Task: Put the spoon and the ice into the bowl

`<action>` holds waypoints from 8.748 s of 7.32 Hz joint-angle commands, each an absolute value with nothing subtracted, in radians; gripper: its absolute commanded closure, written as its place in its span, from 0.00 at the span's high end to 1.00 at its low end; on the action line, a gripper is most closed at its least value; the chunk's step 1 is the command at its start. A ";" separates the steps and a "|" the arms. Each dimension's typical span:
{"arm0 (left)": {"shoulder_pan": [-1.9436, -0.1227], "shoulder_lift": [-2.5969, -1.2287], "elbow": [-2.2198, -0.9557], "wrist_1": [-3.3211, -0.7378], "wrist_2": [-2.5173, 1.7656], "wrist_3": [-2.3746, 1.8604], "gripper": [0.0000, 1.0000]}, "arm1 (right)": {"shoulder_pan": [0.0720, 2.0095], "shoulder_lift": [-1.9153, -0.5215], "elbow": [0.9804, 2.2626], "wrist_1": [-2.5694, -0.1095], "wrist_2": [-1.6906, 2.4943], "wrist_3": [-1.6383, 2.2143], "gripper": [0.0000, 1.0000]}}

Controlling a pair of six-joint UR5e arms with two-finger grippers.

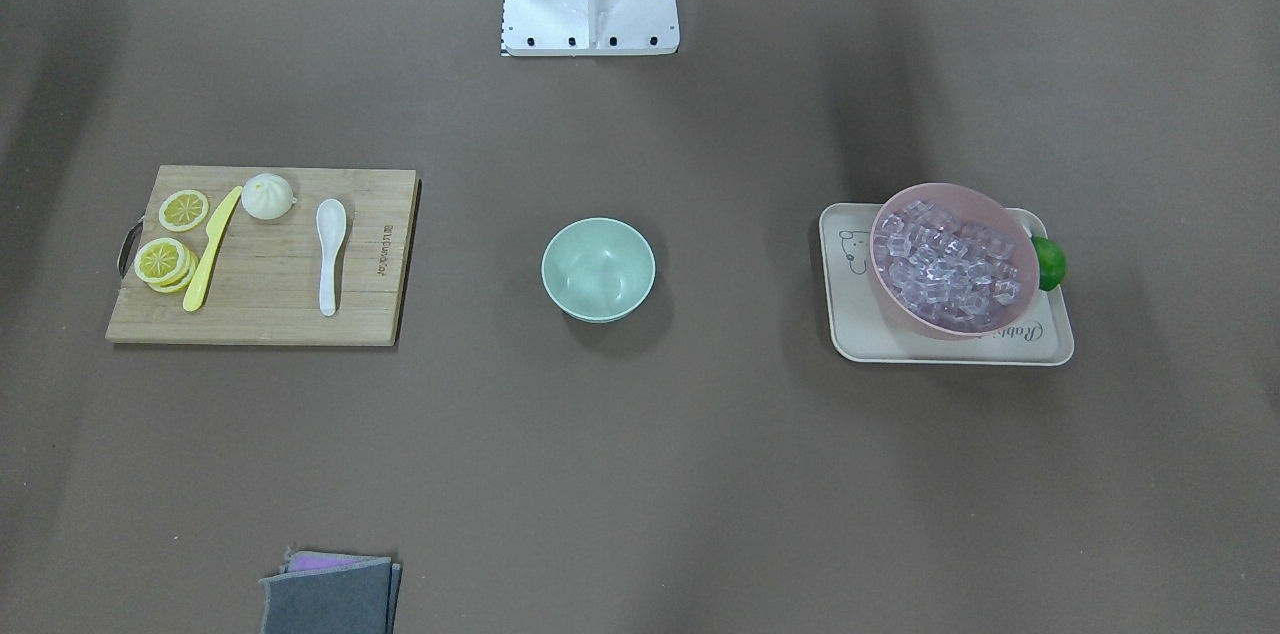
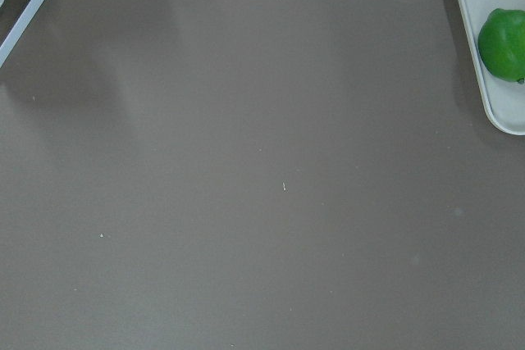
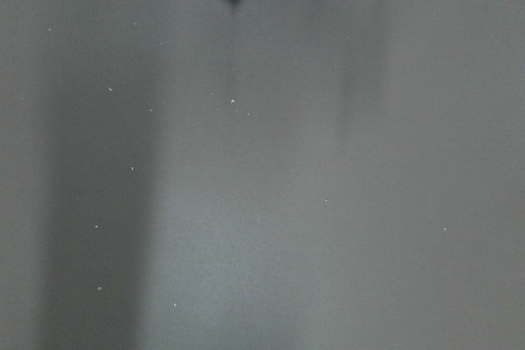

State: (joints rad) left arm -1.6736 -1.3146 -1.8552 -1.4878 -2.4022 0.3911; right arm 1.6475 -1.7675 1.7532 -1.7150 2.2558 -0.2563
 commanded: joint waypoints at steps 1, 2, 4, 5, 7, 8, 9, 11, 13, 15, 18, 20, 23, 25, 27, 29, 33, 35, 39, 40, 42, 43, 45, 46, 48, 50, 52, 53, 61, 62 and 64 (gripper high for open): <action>-1.674 -1.307 -1.862 -1.493 -2.404 0.393 0.98 | 1.647 -1.770 1.752 -1.715 2.270 -0.256 1.00; -1.672 -1.305 -1.865 -1.494 -2.405 0.391 0.98 | 1.647 -1.772 1.750 -1.717 2.287 -0.258 1.00; -1.672 -1.299 -1.865 -1.494 -2.404 0.391 0.98 | 1.647 -1.766 1.721 -1.715 2.385 -0.259 1.00; -1.671 -1.298 -1.864 -1.496 -2.396 0.393 0.98 | 1.647 -1.764 1.717 -1.713 2.387 -0.259 1.00; -1.671 -1.299 -1.865 -1.499 -2.405 0.382 0.98 | 1.647 -1.763 1.713 -1.713 2.387 -0.259 1.00; -1.672 -1.299 -1.865 -1.500 -2.407 0.380 0.98 | 1.647 -1.763 1.713 -1.713 2.388 -0.264 1.00; -1.672 -1.298 -1.868 -1.502 -2.422 0.383 0.98 | 1.647 -1.761 1.720 -1.712 2.388 -0.258 1.00; -1.672 -1.296 -1.867 -1.569 -2.445 0.390 0.98 | 1.647 -1.753 1.718 -1.712 2.387 -0.258 1.00; -1.672 -1.296 -1.861 -1.574 -2.491 0.388 0.98 | 1.647 -1.767 1.710 -1.637 2.387 -0.259 1.00; -1.672 -1.295 -1.864 -1.574 -2.531 0.390 0.98 | 1.647 -1.766 1.720 -1.634 2.439 -0.258 1.00; -1.672 -1.295 -1.868 -1.571 -2.533 0.347 0.98 | 1.632 -1.756 1.796 -1.621 2.522 -0.156 1.00; -1.666 -1.307 -1.919 -1.600 -2.534 0.205 0.98 | 1.538 -1.756 1.912 -1.554 2.516 0.150 1.00; -1.608 -1.315 -1.921 -1.829 -2.537 -0.084 0.98 | 1.325 -1.755 1.917 -1.208 2.436 0.591 0.99; -1.521 -1.370 -1.924 -1.871 -2.534 -0.279 0.98 | 1.176 -1.674 1.919 -1.152 2.350 0.788 0.99; -1.465 -1.432 -1.924 -1.873 -2.533 -0.365 0.98 | 0.986 -1.564 1.916 -1.152 2.199 0.906 0.87; -1.399 -1.494 -1.916 -1.871 -2.519 -0.431 0.98 | 0.814 -1.455 1.890 -1.164 2.065 0.994 0.78; -1.359 -1.513 -1.917 -1.871 -2.519 -0.482 0.98 | 0.739 -1.329 1.743 -1.163 2.013 0.983 0.57; -1.359 -1.511 -1.917 -1.871 -2.519 -0.482 0.98 | 0.723 -1.325 1.704 -1.152 1.991 0.980 0.55; -1.356 -1.513 -1.917 -1.871 -2.520 -0.503 0.98 | 0.709 -1.305 1.690 -1.164 1.999 0.979 0.00; -1.345 -1.514 -1.917 -1.871 -2.519 -0.514 0.98 | 0.709 -1.299 1.695 -1.164 2.002 0.994 0.00; -1.269 -1.561 -1.916 -1.871 -2.452 -0.616 0.98 | 0.703 -1.154 1.704 -1.274 2.000 1.177 0.00; -1.197 -1.589 -1.920 -1.871 -2.371 -0.682 0.98 | 0.684 -1.055 1.703 -1.340 1.993 1.278 0.00; -1.119 -1.621 -1.907 -1.870 -2.274 -0.692 0.97 | 0.626 -0.935 1.681 -1.371 1.915 1.453 0.00; -1.099 -1.626 -1.904 -1.868 -2.249 -0.693 0.97 | 0.614 -0.866 1.625 -1.364 1.898 1.597 0.00; -1.091 -1.643 -1.902 -1.862 -2.247 -0.693 0.97 | 0.583 -0.744 1.482 -1.355 1.811 1.702 0.00; -1.088 -1.655 -1.902 -1.862 -2.249 -0.693 0.97 | 0.562 -0.741 1.471 -1.355 1.760 1.707 0.00; -1.046 -1.713 -1.864 -1.861 -2.249 -0.730 0.97 | 0.560 -0.745 1.468 -1.355 1.730 1.709 0.00; -1.017 -1.739 -1.855 -1.862 -2.246 -0.785 0.97 | 0.560 -0.744 1.468 -1.355 1.723 1.710 0.04; -1.005 -1.733 -1.848 -1.871 -2.164 -0.192 0.91 | 0.603 -0.880 1.629 -1.356 1.778 1.571 1.00; -1.005 -1.730 -1.853 -1.873 -2.171 -0.096 0.91 | 0.624 -0.905 1.653 -1.359 1.798 1.566 1.00; -1.012 -1.700 -1.894 -1.887 -2.172 -0.040 0.92 | 0.713 -0.993 1.733 -1.370 1.946 1.369 1.00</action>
